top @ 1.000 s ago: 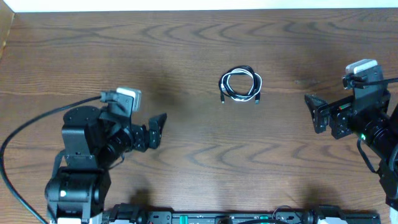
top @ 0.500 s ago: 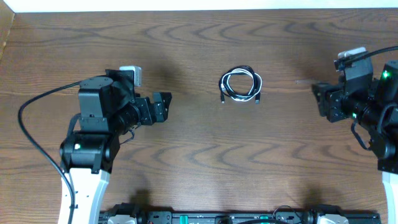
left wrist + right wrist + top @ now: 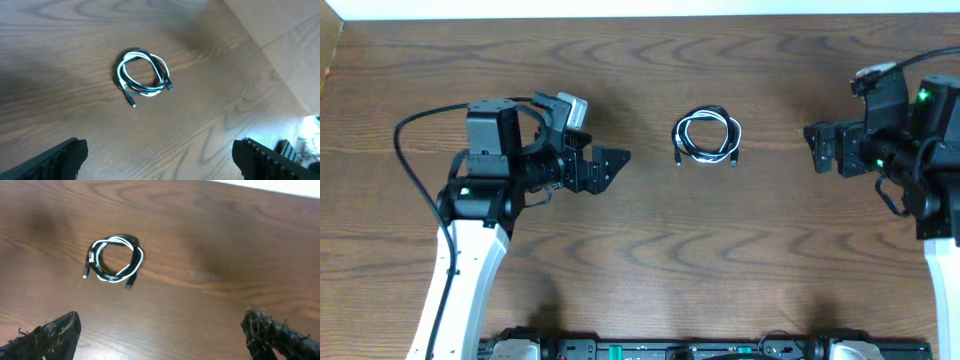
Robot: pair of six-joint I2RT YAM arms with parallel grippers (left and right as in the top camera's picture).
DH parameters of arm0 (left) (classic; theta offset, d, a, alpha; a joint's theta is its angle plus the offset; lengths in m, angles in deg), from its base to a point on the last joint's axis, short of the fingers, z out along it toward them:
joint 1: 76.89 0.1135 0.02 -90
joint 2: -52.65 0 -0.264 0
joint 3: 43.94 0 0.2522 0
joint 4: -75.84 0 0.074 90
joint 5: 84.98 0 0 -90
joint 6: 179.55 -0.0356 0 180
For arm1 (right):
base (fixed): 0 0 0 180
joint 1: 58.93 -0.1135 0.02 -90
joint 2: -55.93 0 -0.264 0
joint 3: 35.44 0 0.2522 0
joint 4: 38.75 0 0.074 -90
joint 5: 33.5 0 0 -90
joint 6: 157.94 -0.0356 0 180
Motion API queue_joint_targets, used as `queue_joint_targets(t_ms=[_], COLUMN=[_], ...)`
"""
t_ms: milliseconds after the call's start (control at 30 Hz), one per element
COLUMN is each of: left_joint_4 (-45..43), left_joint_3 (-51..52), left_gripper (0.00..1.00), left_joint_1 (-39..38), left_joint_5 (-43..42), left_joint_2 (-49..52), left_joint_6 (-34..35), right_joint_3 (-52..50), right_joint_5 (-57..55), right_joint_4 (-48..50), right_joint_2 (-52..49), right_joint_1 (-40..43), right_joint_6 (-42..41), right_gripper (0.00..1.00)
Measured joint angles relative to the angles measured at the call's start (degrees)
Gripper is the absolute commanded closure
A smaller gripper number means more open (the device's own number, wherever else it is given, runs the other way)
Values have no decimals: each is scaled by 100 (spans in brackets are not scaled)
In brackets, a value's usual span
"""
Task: Untangle cables
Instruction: 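Raise both arms and move the left gripper toward the cable bundle, then lower the left gripper over the black and white cable coil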
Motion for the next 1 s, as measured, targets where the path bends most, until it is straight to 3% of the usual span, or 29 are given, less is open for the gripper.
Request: queue_joint_targets(t_ms=[233,400,633,1000], left_joint_4=[-127,-223,-345,-686], left_joint_3=[0,0,0,0], left_gripper=[2,2,2,2], left_joint_1=[-623,-1368,-1768,-1829], left_joint_5=[319,1502,2782,3163], left_joint_2=[245,256,256,870], left_joint_6=[-20,129,667,1123], right_joint_3=[0,0,0,0], right_joint_5=[-431,-756,-1121,-1373], right_joint_4=[17,13,-9,28], right_joint_2=[-319,-372,-664,-1123], right_joint_1=[0,0,35,59], right_joint_6=[-601,-986,-1561,-1993], right_gripper=[1,1,1,1])
